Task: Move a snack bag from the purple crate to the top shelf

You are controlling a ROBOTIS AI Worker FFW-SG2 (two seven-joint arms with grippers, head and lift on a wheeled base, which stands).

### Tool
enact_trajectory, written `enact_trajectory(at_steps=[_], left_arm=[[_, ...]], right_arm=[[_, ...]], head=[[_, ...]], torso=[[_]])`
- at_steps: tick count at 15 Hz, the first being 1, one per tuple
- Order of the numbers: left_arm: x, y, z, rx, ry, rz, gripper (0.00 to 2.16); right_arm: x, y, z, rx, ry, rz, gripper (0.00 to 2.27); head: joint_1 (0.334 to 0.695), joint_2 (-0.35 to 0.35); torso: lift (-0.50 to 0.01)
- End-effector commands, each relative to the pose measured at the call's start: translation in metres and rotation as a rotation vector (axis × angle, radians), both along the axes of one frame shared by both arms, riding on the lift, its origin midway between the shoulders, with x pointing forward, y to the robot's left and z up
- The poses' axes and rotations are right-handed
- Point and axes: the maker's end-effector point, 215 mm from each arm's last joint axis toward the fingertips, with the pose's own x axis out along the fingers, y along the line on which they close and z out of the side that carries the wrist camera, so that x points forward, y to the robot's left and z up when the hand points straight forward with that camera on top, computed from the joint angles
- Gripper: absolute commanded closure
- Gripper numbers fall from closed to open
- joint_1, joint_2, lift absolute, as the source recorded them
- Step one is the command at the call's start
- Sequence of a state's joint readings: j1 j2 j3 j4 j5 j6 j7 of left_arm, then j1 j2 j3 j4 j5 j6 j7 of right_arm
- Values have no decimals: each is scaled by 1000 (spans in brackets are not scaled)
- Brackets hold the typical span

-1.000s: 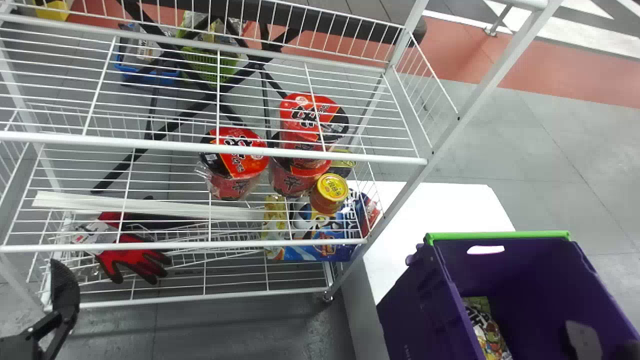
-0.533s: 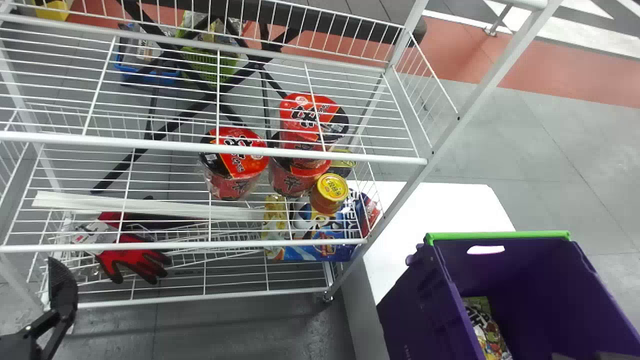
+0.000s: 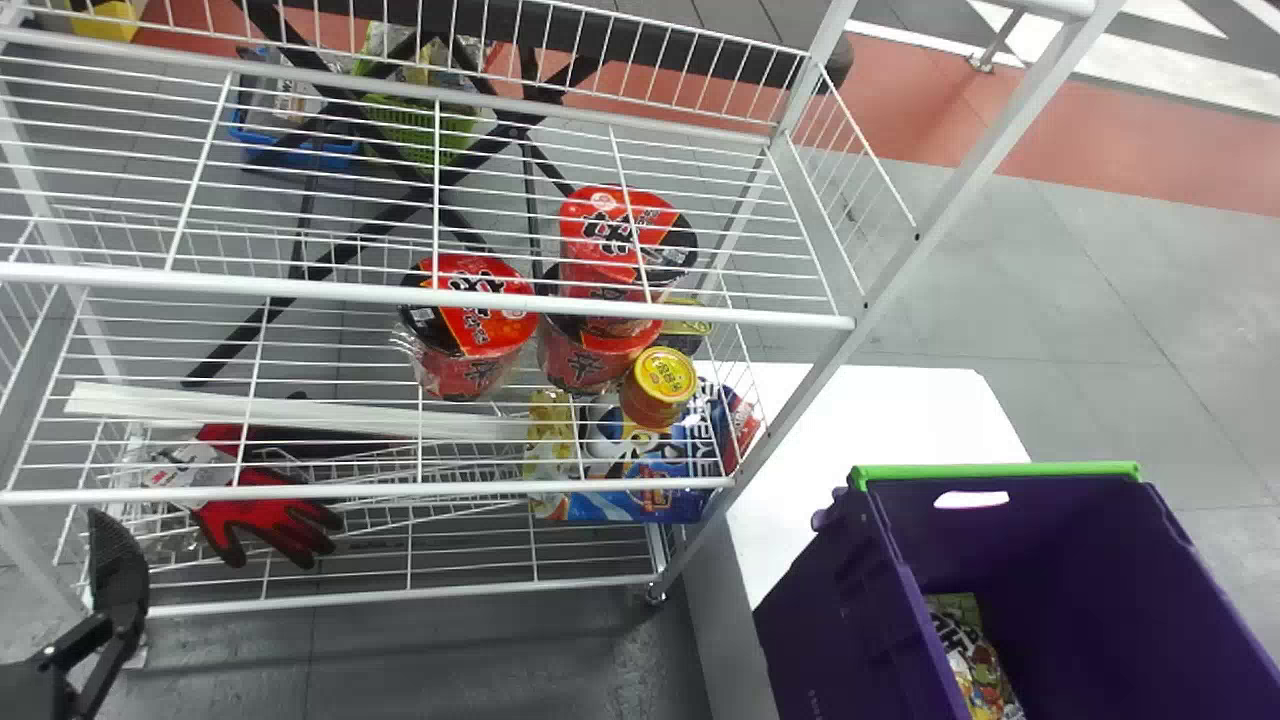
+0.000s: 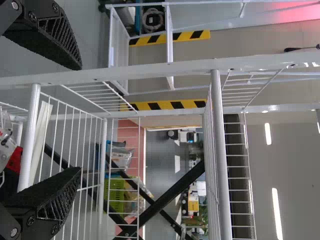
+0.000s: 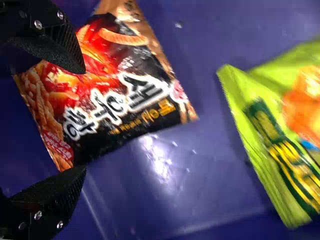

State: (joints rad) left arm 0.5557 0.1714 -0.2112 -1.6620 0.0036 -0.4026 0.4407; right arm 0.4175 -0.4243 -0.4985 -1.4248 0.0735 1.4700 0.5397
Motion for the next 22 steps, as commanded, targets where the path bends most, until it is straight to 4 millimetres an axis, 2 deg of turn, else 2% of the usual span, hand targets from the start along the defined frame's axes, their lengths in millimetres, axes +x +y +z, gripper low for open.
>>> enact_trajectory(at_steps=[1,5,11,14,18,20,21,22], left_arm=[[1,1,-1,0,2,2,97],[1,3,-3,1,5,4,97],[2,5,-2,2,3,8,97],[2,6,-2,3,3,10,97],[2,6,-3,5,4,7,97],[2,7,-2,5,0,8,97],[2,7,-1,4,0,8,97],[1,6,-1,3,0,7,97]], right_arm=[[-11,2,-5,-12,50,42,147],[-6,6,-14,8,55,117,147],[-3,25,-32,63,48,212,147],[-6,22,-43,59,42,269,144],[-6,19,-45,52,40,287,208],[-6,18,-46,41,46,308,505],[-5,18,-46,39,45,309,738],[-5,18,-47,34,45,311,1062]], head=[[695,-350],[695,-350],[695,-350],[695,-350],[695,-350],[695,-350],[695,-350],[695,-350]], torso=[[-452],[-452],[-452],[-452],[-452],[-452],[-452],[-452]])
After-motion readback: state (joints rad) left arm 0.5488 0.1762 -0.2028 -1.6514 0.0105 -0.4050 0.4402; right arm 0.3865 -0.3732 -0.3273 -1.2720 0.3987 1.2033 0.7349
